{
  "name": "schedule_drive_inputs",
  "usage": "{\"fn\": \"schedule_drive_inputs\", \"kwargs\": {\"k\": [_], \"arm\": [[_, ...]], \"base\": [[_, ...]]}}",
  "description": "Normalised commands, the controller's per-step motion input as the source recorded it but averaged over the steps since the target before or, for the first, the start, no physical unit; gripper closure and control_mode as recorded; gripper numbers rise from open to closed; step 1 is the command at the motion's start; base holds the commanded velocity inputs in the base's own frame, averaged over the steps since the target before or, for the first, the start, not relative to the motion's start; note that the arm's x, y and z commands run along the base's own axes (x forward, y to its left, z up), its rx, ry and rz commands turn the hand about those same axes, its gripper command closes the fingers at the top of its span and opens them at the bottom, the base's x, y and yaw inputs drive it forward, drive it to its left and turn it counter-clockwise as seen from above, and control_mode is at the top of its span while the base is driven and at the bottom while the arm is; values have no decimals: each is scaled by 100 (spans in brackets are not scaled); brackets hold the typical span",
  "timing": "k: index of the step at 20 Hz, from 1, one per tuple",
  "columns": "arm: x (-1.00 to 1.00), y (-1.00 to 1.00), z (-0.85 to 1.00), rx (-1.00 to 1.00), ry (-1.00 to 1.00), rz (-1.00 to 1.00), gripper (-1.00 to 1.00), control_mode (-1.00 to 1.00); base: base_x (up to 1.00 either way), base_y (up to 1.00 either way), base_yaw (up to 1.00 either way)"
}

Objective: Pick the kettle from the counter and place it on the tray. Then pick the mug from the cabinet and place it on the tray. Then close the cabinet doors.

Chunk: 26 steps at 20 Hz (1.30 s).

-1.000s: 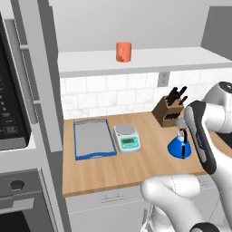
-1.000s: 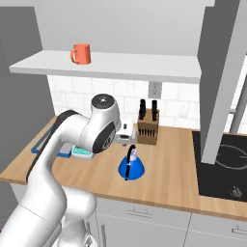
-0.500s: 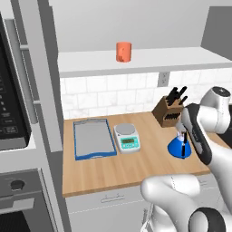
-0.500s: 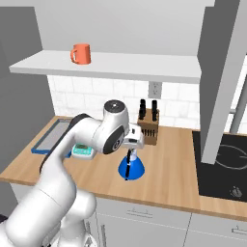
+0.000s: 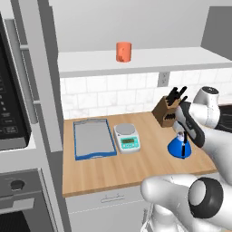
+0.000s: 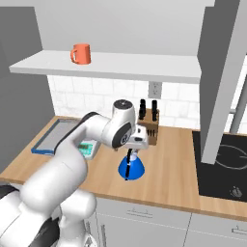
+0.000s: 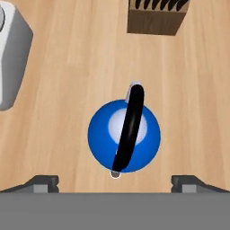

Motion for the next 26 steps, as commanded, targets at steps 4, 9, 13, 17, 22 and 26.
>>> {"fn": "schedule_drive_inputs", "kwargs": {"k": [4,9,13,17,22,26], "arm": [[34,-11,-27,0,8,0,-100,-100],[34,-4,-30,0,11,0,-100,-100],[2,-6,-25,1,4,0,-100,-100],[-1,-1,-28,0,0,-2,-100,-100],[-6,0,-26,0,0,0,100,-100],[-21,0,-12,0,-12,0,100,-100]], "base": [[0,0,0],[0,0,0],[0,0,0],[0,0,0],[0,0,0],[0,0,0]]}}
